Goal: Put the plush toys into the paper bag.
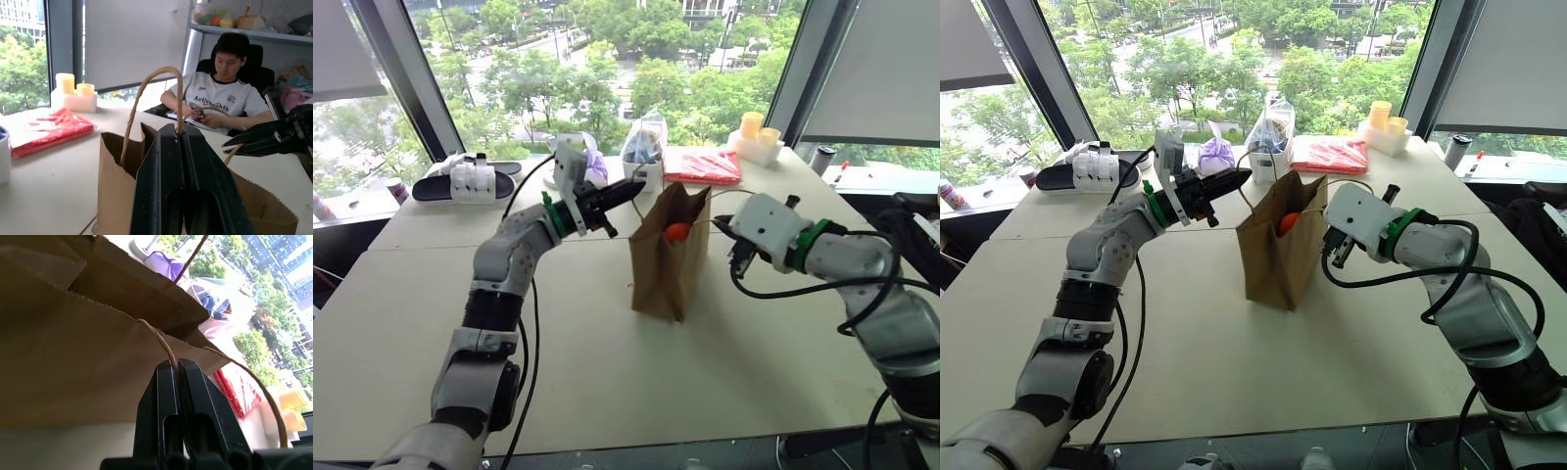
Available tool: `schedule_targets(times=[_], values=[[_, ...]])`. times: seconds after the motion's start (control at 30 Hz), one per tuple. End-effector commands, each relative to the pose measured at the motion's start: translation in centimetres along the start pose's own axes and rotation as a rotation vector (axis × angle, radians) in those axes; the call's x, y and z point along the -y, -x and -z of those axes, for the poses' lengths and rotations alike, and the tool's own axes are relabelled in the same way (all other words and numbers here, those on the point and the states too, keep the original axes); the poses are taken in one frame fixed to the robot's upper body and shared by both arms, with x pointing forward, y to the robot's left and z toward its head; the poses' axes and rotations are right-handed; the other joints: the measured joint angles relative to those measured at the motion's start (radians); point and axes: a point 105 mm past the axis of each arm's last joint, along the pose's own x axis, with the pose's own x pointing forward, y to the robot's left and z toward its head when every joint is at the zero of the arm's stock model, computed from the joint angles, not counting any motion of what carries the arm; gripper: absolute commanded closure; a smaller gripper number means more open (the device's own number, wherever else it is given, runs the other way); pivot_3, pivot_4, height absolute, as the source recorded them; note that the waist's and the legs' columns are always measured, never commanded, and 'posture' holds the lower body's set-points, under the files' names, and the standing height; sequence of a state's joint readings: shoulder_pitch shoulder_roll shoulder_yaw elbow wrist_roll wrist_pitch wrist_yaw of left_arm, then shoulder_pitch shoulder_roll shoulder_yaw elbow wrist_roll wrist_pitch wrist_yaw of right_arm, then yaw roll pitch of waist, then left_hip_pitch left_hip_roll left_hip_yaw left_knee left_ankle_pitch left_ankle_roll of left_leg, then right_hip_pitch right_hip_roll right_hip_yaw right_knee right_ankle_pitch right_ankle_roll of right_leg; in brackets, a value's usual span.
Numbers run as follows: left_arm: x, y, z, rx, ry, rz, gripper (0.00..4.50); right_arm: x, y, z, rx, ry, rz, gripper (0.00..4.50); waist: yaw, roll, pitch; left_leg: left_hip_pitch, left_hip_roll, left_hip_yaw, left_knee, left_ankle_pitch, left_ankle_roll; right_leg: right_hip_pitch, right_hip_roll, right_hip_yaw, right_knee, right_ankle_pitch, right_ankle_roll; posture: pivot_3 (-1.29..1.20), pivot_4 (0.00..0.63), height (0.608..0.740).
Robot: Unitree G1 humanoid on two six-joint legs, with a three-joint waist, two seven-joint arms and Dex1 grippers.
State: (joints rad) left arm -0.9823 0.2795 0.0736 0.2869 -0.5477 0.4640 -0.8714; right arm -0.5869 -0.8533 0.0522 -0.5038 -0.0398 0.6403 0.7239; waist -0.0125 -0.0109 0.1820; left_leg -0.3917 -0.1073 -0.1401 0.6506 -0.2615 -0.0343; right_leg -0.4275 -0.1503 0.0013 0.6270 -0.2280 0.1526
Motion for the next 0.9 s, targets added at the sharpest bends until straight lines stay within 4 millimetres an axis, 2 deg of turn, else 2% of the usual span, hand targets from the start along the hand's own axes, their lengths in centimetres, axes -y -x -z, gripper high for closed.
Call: schedule_targets(times=[0.03, 0.17, 0.33, 0.4, 0.43, 0.5, 0.67, 0.73, 0.87, 0.9], values=[[0.3, 0.1, -0.2, 0.008, -0.01, 0.024, 4.5, 0.4, 0.9, -1.3, 0.029, 0.029, 0.005, 4.42, 0.0, 0.0, 0.0, 0.0, 0.0, 0.0, 0.0, 0.0, 0.0, 0.0, 0.0, 0.0, 0.0, 0.0, 0.0, 0.0, 0.15, 0.74], [1.5, 0.6, 1.7, -0.068, 0.022, 0.08, 4.5, -1.0, 1.0, -1.2, 0.016, 0.025, -0.052, 4.42, 0.0, 0.0, 0.0, 0.0, 0.0, 0.0, 0.0, 0.0, 0.0, 0.0, 0.0, 0.0, 0.0, 0.0, 0.0, 0.0, 0.15, 0.74], [1.3, 1.7, 2.7, -0.116, 0.05, 0.054, 4.5, -1.4, 1.1, -1.5, 0.02, 0.006, -0.077, 4.42, 0.0, 0.0, 0.0, 0.0, 0.0, 0.0, 0.0, 0.0, 0.0, 0.0, 0.0, 0.0, 0.001, 0.0, 0.0, 0.0, 0.15, 0.74], [1.0, 2.3, 2.5, -0.119, 0.067, 0.036, 4.5, -1.2, 1.1, -1.7, 0.026, -0.002, -0.078, 3.9, 0.001, 0.0, 0.0, 0.0, 0.0, 0.0, 0.001, 0.0, 0.0, 0.0, 0.0, 0.0, 0.001, 0.0, 0.0, 0.0, 0.15, 0.74], [0.9, 2.6, 2.5, -0.128, 0.066, 0.03, 4.24, -1.2, 1.2, -1.8, 0.03, -0.016, -0.08, 3.59, 0.0, 0.0, 0.0, 0.0, 0.0, 0.0, 0.001, 0.0, 0.0, 0.0, 0.0, 0.0, 0.001, 0.0, 0.0, 0.0, 0.15, 0.74], [0.8, 2.8, 2.6, -0.14, 0.061, 0.026, 3.59, -1.1, 1.2, -1.9, 0.035, -0.034, -0.085, 2.64, 0.0, 0.0, 0.0, 0.0, 0.0, 0.0, 0.001, 0.0, 0.0, 0.0, 0.0, 0.0, 0.001, 0.0, 0.0, 0.0, 0.15, 0.74], [1.2, 4.1, 2.8, -0.196, 0.035, 0.036, 1.14, 0.6, 2.0, -2.9, 0.068, -0.051, -0.063, 0.11, -0.001, 0.0, 0.0, 0.0, 0.0, 0.0, 0.0, 0.0, 0.0, 0.0, 0.0, 0.0, 0.001, 0.0, 0.0, 0.0, 0.15, 0.74], [1.5, 5.0, 2.8, -0.215, 0.046, 0.047, 0.15, 1.2, 2.8, -3.4, 0.085, -0.072, -0.076, 0.0, 0.0, 0.0, 0.0, 0.0, 0.0, 0.0, 0.0, 0.0, 0.0, 0.0, 0.0, 0.0, 0.001, 0.0, 0.0, 0.0, 0.15, 0.74], [1.8, 7.5, 2.7, -0.26, 0.045, 0.033, 0.06, 2.5, 4.9, -4.5, 0.147, -0.179, -0.099, 0.0, 0.001, 0.0, 0.0, 0.0, 0.001, 0.0, 0.0, 0.0, 0.0, 0.0, 0.0, 0.0, 0.0, 0.0, 0.0, 0.0, 0.15, 0.74], [1.8, 8.0, 2.6, -0.265, 0.049, 0.018, 0.06, 2.7, 5.4, -4.7, 0.163, -0.215, -0.102, 0.0, 0.0, 0.0, 0.0, 0.0, 0.001, 0.0, 0.0, -0.003, 0.005, 0.0, 0.0, 0.0, 0.001, 0.0, 0.0, 0.0, 0.15, 0.74]])
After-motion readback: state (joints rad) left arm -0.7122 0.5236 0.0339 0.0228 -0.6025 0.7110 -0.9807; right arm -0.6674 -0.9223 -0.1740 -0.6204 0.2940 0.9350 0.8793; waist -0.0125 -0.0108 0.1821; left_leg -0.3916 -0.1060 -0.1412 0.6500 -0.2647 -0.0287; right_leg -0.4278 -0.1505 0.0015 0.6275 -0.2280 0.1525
